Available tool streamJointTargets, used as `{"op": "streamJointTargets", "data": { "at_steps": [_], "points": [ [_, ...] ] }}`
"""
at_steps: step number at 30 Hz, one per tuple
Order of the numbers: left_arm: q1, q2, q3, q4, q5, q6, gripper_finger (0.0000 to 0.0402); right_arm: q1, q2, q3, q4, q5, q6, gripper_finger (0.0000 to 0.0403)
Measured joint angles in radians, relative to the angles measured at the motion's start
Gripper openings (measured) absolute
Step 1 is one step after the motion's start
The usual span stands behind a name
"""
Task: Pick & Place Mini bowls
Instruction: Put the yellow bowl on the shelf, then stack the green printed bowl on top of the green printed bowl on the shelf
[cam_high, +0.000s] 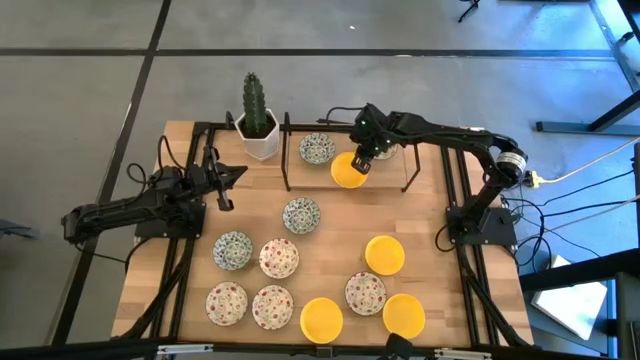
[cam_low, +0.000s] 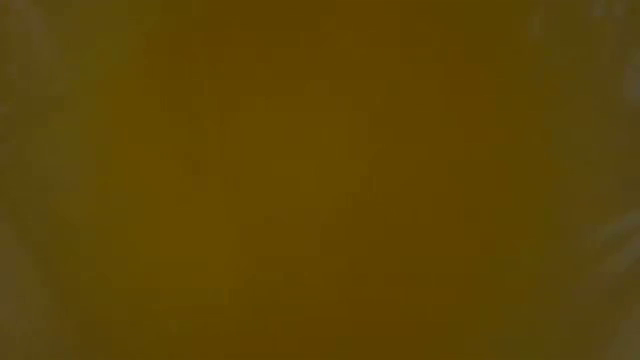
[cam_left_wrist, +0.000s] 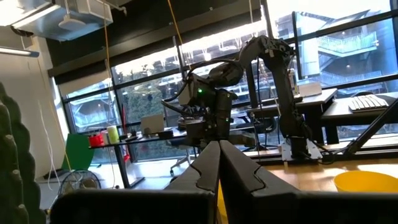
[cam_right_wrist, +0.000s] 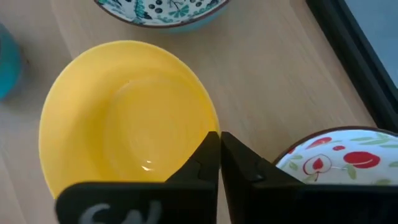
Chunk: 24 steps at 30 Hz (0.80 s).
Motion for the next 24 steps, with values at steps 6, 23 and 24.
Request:
{"op": "streamJointTargets", "data": {
  "at_steps": [6,23,24],
  "points": [
    [0.0,0.0,0.0,0.005,0.0,-0.004,0.0002,0.0,0.0,0.0,0.0,0.0,0.0,0.0033],
    [0.0,0.0,0.0,0.006,0.001,-0.003,0.0001,0.004,-0.023,0.085,-0.01,0.01,-0.017,0.0105],
    [0.0,0.0,0.0,0.006,0.001,-0.003,0.0001,0.012,-0.036,0.097,-0.005,-0.014,-0.031,0.0106]
  ]
}}
